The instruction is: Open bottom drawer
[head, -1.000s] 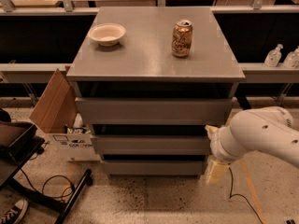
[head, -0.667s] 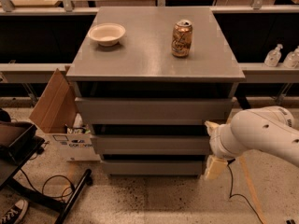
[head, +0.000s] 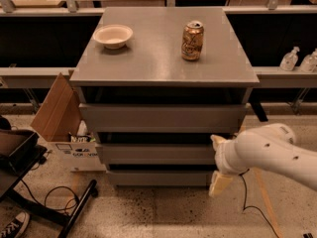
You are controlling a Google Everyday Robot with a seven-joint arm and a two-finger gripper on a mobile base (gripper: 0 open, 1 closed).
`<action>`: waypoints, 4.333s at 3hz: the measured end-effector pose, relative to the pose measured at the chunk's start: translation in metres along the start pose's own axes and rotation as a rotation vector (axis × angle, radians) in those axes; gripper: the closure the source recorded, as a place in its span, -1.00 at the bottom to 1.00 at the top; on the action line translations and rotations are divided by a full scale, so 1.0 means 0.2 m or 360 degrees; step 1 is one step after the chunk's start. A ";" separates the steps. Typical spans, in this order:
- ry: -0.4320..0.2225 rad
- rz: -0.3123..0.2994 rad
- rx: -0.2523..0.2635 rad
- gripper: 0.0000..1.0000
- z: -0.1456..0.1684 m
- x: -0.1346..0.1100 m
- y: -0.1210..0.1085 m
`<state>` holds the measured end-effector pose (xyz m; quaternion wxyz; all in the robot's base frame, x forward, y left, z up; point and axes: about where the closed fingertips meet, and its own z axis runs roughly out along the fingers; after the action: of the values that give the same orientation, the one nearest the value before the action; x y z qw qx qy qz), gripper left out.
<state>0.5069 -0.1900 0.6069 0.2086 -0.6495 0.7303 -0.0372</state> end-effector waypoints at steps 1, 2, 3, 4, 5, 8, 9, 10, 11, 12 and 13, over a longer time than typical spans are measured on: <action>-0.0018 0.0003 -0.0051 -1.00 0.60 0.02 0.17; -0.0050 0.0011 0.0000 -1.00 0.91 0.03 0.11; -0.0070 0.0003 0.0046 -1.00 1.14 0.07 0.03; 0.0000 -0.0031 0.0048 -1.00 1.35 0.16 -0.03; 0.0146 -0.0065 -0.0029 -1.00 1.38 0.26 0.11; 0.0365 -0.0077 -0.0088 -1.00 1.38 0.32 0.37; 0.0354 -0.0111 -0.0116 -1.00 1.50 0.24 0.39; 0.0375 -0.0123 -0.0132 -1.00 1.68 0.19 0.37; 0.0387 -0.0115 -0.0108 -1.00 1.84 0.17 0.32; 0.0391 -0.0109 -0.0062 -1.00 1.97 0.18 0.24; 0.0370 -0.0103 -0.0033 -1.00 2.12 0.17 0.14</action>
Offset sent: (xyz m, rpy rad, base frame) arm 0.0760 0.0696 -0.2593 0.0398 -0.0731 -0.0139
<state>0.6287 -0.1260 0.2025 0.1146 -0.6661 0.7285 -0.1114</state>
